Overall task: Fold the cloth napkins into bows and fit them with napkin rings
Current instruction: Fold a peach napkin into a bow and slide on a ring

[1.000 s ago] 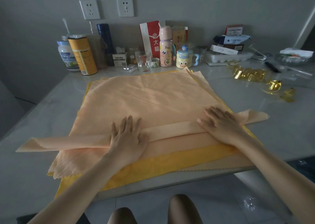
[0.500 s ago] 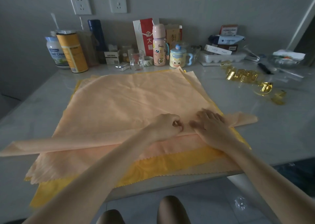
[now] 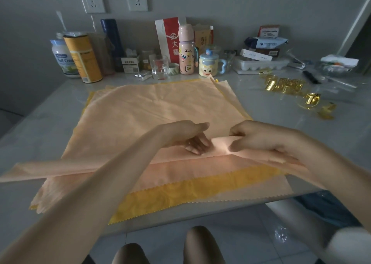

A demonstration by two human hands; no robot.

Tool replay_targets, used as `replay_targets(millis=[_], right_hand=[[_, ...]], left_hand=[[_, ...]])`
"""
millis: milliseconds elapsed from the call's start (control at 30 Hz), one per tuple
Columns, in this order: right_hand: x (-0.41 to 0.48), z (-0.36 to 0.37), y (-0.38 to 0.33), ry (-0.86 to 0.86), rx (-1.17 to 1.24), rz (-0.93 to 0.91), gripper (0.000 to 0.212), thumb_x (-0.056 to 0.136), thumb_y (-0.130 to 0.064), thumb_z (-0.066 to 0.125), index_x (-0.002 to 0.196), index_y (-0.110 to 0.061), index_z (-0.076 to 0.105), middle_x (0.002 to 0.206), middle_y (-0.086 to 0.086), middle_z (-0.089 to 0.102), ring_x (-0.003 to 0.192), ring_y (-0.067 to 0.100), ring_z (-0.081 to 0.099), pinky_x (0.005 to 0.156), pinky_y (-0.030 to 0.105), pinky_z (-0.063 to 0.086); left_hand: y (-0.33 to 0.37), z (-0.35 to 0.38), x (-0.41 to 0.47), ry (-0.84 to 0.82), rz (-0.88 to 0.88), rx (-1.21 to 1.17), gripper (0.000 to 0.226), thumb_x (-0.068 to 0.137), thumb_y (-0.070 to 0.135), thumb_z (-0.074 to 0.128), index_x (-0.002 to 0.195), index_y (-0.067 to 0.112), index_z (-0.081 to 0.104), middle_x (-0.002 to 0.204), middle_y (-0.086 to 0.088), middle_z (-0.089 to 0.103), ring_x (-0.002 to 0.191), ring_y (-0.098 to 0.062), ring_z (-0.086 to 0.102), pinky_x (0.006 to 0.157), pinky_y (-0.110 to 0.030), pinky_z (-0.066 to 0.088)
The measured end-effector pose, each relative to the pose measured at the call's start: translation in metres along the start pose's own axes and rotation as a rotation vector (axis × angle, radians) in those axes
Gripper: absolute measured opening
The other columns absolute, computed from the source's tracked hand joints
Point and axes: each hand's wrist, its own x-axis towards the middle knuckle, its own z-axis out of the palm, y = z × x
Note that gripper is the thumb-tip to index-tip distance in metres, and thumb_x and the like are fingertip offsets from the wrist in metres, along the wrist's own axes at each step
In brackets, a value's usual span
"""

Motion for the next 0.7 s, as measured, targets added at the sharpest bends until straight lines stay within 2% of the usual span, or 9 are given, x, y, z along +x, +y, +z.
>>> replay_targets(millis=[100,167,233,333,400,467,567,633,700], right_hand=[[-0.01,0.005,-0.03,-0.059,0.345,0.001,0.016,0.086,-0.021,0.062,0.098,-0.012,0.065,0.089,0.007,0.067,0.077,0.014,0.058,0.071,0.026,0.045],[-0.012,0.014,-0.048,-0.104,0.524,-0.008,0.026,0.085,-0.016,0.062,0.109,-0.004,0.063,0.095,0.013,0.069,0.083,0.021,0.062,0.082,0.033,0.049],[-0.01,0.027,-0.064,-0.155,0.584,-0.06,0.02,0.085,-0.014,0.062,0.102,-0.007,0.069,0.101,0.012,0.07,0.096,0.026,0.065,0.094,0.035,0.047],[-0.002,0.047,-0.084,-0.139,0.586,-0.087,0.013,0.084,-0.018,0.064,0.092,-0.012,0.071,0.098,0.01,0.07,0.088,0.021,0.065,0.081,0.029,0.05],[0.003,0.061,-0.091,-0.108,0.57,-0.092,0.019,0.087,-0.023,0.062,0.1,-0.012,0.069,0.096,0.007,0.067,0.082,0.015,0.06,0.072,0.025,0.047],[0.005,0.073,-0.096,-0.164,0.587,-0.15,0.027,0.094,-0.029,0.053,0.109,-0.012,0.067,0.096,0.003,0.064,0.082,0.011,0.057,0.07,0.022,0.044],[0.007,0.079,-0.097,-0.237,0.645,-0.214,0.03,0.098,-0.027,0.045,0.111,-0.01,0.067,0.1,0.004,0.068,0.082,0.008,0.058,0.07,0.019,0.046],[0.008,0.075,-0.092,-0.181,0.719,-0.227,0.024,0.096,-0.021,0.049,0.101,-0.011,0.07,0.091,0.002,0.069,0.075,0.008,0.06,0.065,0.019,0.047],[0.013,0.073,-0.084,0.017,0.645,-0.2,0.014,0.092,-0.019,0.057,0.091,-0.015,0.07,0.08,-0.003,0.066,0.069,0.008,0.058,0.062,0.02,0.045]], left_hand=[[-0.008,-0.008,-0.004,0.012,0.037,-0.133,0.056,0.102,0.037,0.031,0.078,-0.002,0.063,0.076,-0.013,0.064,0.065,-0.018,0.061,0.06,-0.022,0.056],[-0.011,-0.007,-0.01,0.092,0.068,0.064,0.065,0.101,0.044,0.024,0.066,0.004,0.061,0.061,-0.006,0.062,0.059,-0.018,0.055,0.059,-0.023,0.047],[-0.014,-0.008,-0.016,0.165,0.075,0.352,0.067,0.101,0.048,0.02,0.058,0.009,0.053,0.051,-0.001,0.054,0.056,-0.017,0.046,0.064,-0.026,0.038],[-0.024,-0.024,-0.023,0.125,0.031,0.32,0.044,0.101,0.029,0.036,0.061,0.013,0.045,0.058,-0.001,0.043,0.056,-0.014,0.038,0.061,-0.025,0.035],[-0.029,-0.036,-0.03,0.035,0.053,0.194,0.035,0.095,0.013,0.045,0.059,0.015,0.046,0.052,0.003,0.041,0.051,-0.01,0.037,0.052,-0.021,0.033],[-0.034,-0.043,-0.038,-0.051,0.064,0.141,0.033,0.091,0.004,0.044,0.061,0.012,0.056,0.045,0.009,0.048,0.043,-0.004,0.043,0.044,-0.013,0.034],[-0.04,-0.045,-0.046,-0.149,0.101,0.103,0.023,0.09,-0.006,0.041,0.084,0.003,0.061,0.052,0.008,0.062,0.046,0.0,0.055,0.047,-0.011,0.041],[-0.045,-0.047,-0.045,-0.147,0.124,0.128,0.028,0.088,-0.009,0.04,0.08,0.007,0.061,0.056,0.007,0.062,0.049,-0.001,0.055,0.05,-0.013,0.041],[-0.05,-0.049,-0.043,-0.129,0.136,0.173,0.03,0.085,-0.011,0.045,0.08,0.012,0.063,0.064,0.007,0.064,0.058,-0.003,0.058,0.057,-0.014,0.044]])
